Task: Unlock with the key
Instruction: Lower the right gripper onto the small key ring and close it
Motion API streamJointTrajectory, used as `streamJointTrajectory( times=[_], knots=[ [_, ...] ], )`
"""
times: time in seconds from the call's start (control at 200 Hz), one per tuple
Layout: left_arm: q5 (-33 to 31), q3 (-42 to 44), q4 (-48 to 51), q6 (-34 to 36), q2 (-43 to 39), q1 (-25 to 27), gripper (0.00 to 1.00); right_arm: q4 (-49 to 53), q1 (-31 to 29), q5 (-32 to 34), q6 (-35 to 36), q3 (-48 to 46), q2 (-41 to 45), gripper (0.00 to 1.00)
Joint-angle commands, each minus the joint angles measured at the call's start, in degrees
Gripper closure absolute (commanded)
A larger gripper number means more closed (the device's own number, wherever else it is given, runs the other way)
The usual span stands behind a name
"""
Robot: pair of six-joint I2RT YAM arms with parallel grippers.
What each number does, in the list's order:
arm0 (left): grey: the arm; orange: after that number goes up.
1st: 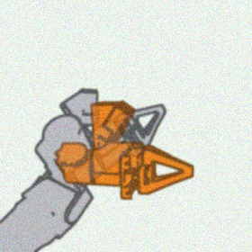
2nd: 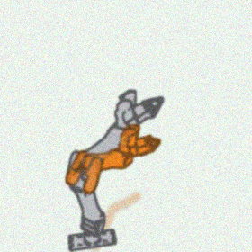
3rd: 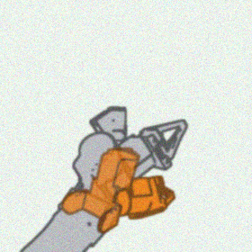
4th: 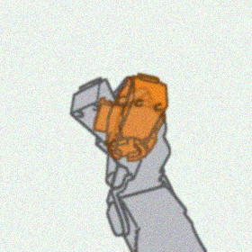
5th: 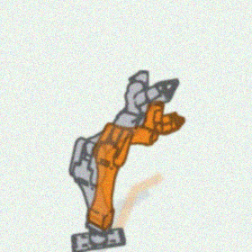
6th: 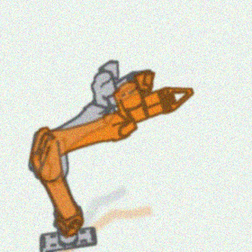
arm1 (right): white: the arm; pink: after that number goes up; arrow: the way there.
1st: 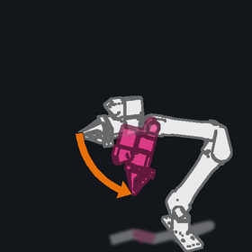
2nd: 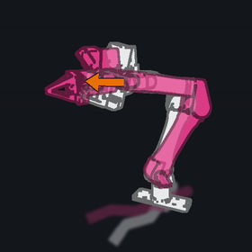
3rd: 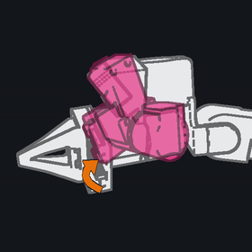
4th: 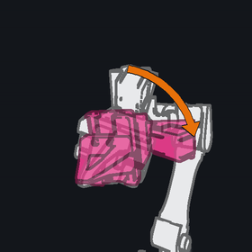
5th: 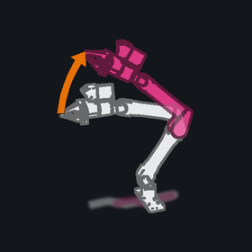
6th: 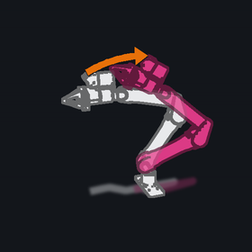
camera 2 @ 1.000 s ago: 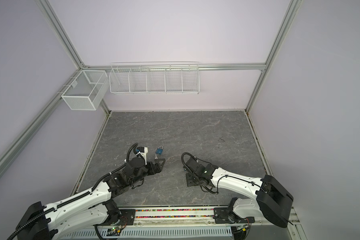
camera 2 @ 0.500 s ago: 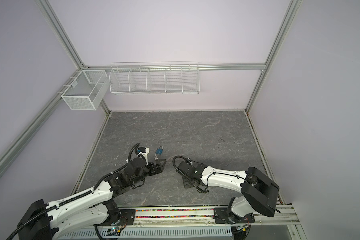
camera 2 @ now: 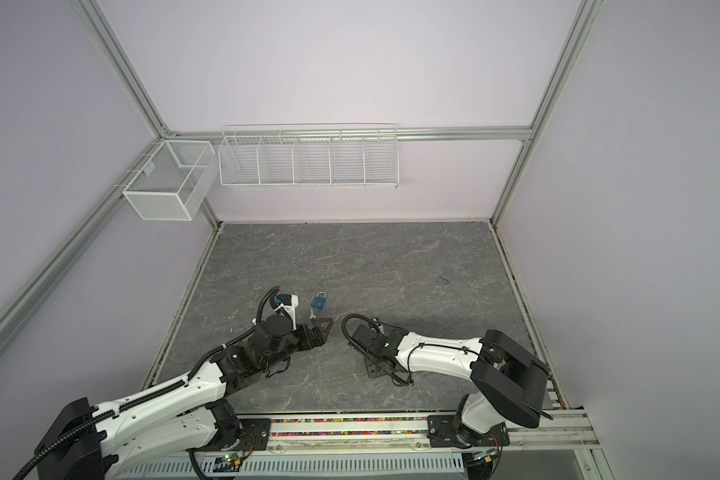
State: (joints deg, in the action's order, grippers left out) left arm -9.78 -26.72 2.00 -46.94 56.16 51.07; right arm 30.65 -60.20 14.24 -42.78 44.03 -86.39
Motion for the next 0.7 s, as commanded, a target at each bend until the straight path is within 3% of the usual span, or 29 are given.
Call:
streamJointTrajectory(
  times=[0.0, 0.695],
  knots=[
    [-0.1, -0.1, -0.9, -0.8, 0.2, 0.3, 0.01, 1.0, -0.4, 1.6, 0.4, 0.3, -1.0, 0.71],
    [0.7, -0.8, -2.0, -1.0, 2.1, 0.4, 0.01, 2.8, -0.3, 4.5, 0.4, -1.3, 0.7, 0.83]
  ],
)
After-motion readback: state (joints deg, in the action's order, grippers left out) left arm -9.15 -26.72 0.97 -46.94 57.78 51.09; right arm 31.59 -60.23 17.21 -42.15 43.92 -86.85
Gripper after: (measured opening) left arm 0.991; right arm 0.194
